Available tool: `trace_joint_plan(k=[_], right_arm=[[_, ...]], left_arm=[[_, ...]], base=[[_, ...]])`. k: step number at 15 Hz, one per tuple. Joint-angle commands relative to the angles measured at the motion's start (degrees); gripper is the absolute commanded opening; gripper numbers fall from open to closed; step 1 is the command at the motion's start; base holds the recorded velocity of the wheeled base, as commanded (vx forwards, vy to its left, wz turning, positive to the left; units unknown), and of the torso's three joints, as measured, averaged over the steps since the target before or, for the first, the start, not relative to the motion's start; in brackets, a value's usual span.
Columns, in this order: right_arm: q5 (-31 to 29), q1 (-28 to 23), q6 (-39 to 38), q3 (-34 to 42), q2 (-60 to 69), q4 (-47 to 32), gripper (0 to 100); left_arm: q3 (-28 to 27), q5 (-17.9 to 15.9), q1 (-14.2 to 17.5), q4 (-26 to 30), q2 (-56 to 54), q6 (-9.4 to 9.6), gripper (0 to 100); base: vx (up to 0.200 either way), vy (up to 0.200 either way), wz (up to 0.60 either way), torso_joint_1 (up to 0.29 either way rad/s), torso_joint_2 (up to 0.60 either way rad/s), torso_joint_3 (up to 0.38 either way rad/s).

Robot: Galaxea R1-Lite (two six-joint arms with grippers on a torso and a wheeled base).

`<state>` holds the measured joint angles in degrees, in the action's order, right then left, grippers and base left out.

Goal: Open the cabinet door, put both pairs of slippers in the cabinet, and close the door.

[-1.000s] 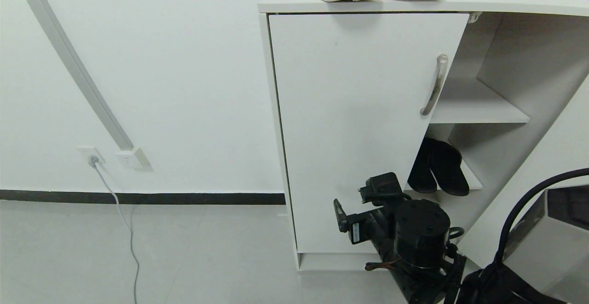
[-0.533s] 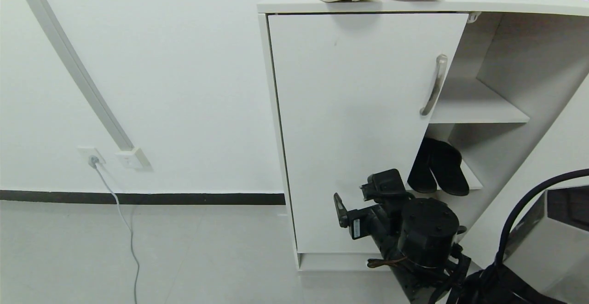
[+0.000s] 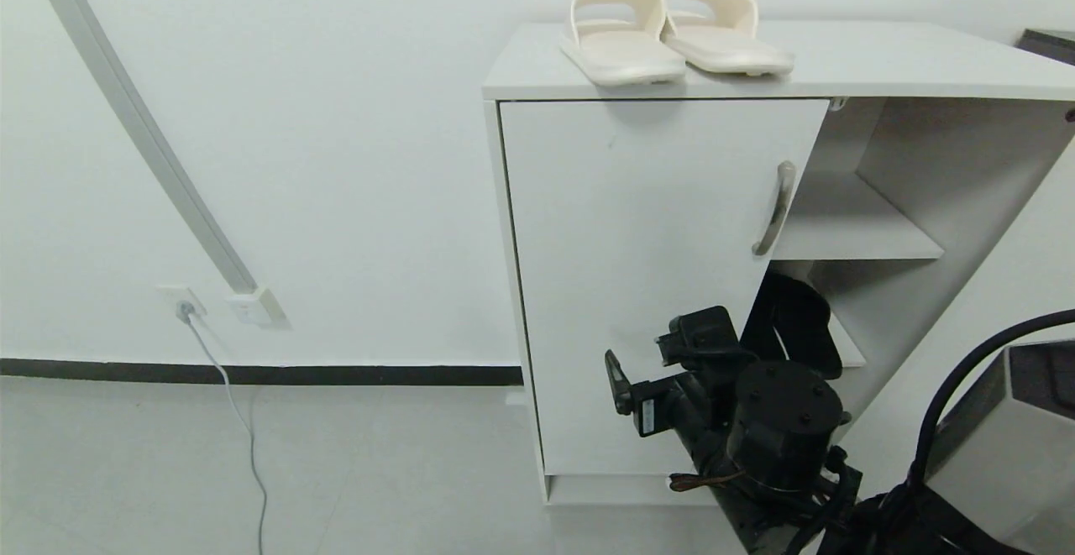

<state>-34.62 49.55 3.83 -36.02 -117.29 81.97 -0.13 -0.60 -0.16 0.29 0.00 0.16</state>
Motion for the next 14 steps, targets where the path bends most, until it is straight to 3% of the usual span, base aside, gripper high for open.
trace_joint_plan(k=[1, 14], right_arm=[[0.0, -0.1, 0.2, 0.0, 0.2, 0.0, 100], [-0.1, -0.2, 1.0, 0.3, 1.0, 0.1, 100]], left_arm=[[0.0, 0.0, 0.0, 0.1, 0.1, 0.02, 0], [0.0, 0.0, 0.0, 0.1, 0.1, 0.02, 0]], base=[[0.0, 0.0, 0.0, 0.11, -0.49, -0.359], [0.0, 0.0, 0.0, 0.148, -0.47, -0.33]])
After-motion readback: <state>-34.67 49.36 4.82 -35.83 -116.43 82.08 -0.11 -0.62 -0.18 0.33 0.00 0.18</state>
